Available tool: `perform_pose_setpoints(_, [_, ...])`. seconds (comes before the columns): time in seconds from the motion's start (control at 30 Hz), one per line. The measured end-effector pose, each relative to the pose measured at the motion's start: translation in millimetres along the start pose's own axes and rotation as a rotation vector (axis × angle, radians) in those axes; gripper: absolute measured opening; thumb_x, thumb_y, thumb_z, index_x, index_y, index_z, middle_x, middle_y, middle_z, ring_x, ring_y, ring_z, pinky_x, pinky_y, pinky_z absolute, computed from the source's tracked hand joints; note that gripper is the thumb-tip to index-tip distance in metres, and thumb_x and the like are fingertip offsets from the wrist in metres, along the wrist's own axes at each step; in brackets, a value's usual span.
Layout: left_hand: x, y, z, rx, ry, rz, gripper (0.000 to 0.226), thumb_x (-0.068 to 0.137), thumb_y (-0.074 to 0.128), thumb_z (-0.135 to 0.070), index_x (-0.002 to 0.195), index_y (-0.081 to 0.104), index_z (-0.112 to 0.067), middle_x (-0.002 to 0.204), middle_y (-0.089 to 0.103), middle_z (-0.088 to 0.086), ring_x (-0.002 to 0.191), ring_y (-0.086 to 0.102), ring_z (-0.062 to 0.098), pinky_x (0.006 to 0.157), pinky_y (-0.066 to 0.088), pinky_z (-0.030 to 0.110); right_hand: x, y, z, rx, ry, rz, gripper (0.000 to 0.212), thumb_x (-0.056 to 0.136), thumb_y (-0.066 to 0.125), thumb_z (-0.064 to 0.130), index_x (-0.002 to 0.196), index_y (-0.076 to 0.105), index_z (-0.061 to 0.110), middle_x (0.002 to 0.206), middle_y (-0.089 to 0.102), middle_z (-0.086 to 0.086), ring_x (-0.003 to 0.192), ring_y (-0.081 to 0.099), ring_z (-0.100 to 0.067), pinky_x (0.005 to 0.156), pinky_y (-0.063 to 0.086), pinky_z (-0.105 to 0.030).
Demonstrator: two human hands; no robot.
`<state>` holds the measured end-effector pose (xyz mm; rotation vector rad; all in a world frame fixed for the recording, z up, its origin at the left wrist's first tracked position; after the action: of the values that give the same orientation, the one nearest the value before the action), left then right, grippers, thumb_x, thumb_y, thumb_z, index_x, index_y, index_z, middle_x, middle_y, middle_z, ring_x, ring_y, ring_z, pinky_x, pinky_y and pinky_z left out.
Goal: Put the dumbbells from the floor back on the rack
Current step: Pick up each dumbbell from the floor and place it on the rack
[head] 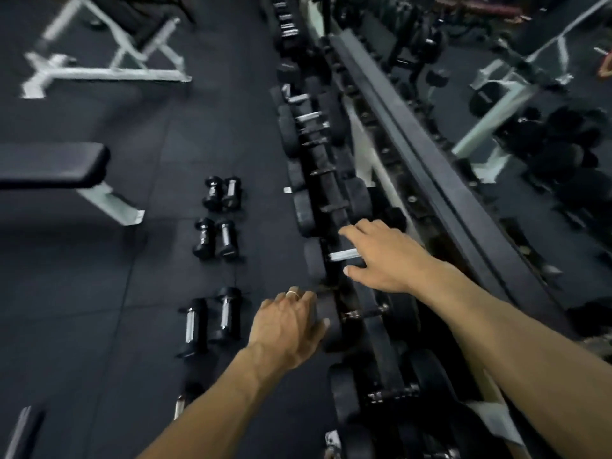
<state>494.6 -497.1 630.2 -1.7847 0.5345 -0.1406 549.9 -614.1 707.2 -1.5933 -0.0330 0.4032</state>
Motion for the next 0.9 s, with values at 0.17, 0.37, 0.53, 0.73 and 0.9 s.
perform_pose_setpoints(0.17, [-73.3, 5.8, 110.1, 0.012, -0.150, 0.029, 0.045, 0.094, 0.039, -0.056, 0.122, 0.049, -0.022, 0.119, 0.055, 0.001, 0.108, 0.056, 0.022, 0.091, 0.043, 0.036, 34.5, 23.3, 126.7, -0.028, -0.098, 0.076, 0.064, 0.091, 0.056, 0.048, 0.144, 0.034, 0.021, 0.135, 0.046, -0.005, 0.124, 0.045, -0.029, 0.095, 0.046, -0.046])
perform_pose_setpoints(0.37, [-137.1, 44.3, 213.5, -0.009, -0.310, 0.114, 0.045, 0.095, 0.041, -0.053, 0.126, 0.048, -0.021, 0.123, 0.053, 0.003, 0.112, 0.055, 0.024, 0.092, 0.041, 0.037, 67.8, 88.9, 248.6, -0.010, -0.240, 0.203, 0.063, 0.091, 0.056, 0.048, 0.144, 0.035, 0.021, 0.134, 0.048, -0.004, 0.121, 0.048, -0.028, 0.093, 0.048, -0.045])
perform_pose_setpoints(0.53, [-159.0, 106.0, 275.2, -0.092, -0.451, 0.215, 0.044, 0.094, 0.042, -0.052, 0.124, 0.049, -0.021, 0.122, 0.054, 0.003, 0.113, 0.055, 0.025, 0.092, 0.041, 0.039, 106.5, 153.0, 310.3, 0.000, -0.356, 0.307, 0.057, 0.090, 0.057, 0.046, 0.139, 0.041, 0.021, 0.127, 0.050, -0.003, 0.116, 0.050, -0.027, 0.091, 0.049, -0.045])
perform_pose_setpoints(0.73, [-170.1, 210.4, 344.2, -0.186, -0.643, 0.360, 0.040, 0.094, 0.040, -0.052, 0.117, 0.049, -0.020, 0.120, 0.055, 0.003, 0.108, 0.057, 0.024, 0.088, 0.043, 0.038, 157.0, 265.5, 356.9, -0.014, -0.463, 0.451, 0.059, 0.089, 0.058, 0.046, 0.139, 0.041, 0.021, 0.129, 0.051, -0.003, 0.117, 0.051, -0.027, 0.092, 0.048, -0.045])
perform_pose_setpoints(0.9, [-172.1, 320.6, 390.4, -0.336, -0.770, 0.418, 0.042, 0.095, 0.041, -0.051, 0.125, 0.047, -0.022, 0.124, 0.053, 0.001, 0.112, 0.056, 0.022, 0.091, 0.044, 0.036, 195.1, 384.5, 393.5, -0.057, -0.535, 0.559, 0.060, 0.090, 0.058, 0.045, 0.141, 0.039, 0.020, 0.132, 0.049, -0.005, 0.120, 0.049, -0.028, 0.093, 0.045, -0.044])
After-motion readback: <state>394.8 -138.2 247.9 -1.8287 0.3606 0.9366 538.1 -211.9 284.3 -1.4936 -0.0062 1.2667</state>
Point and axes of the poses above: each hand's wrist, its own x-axis towards the middle knuckle, its own y-axis out of the palm, z = x × y, the point moved 10 cm from there along x, towards the middle knuckle
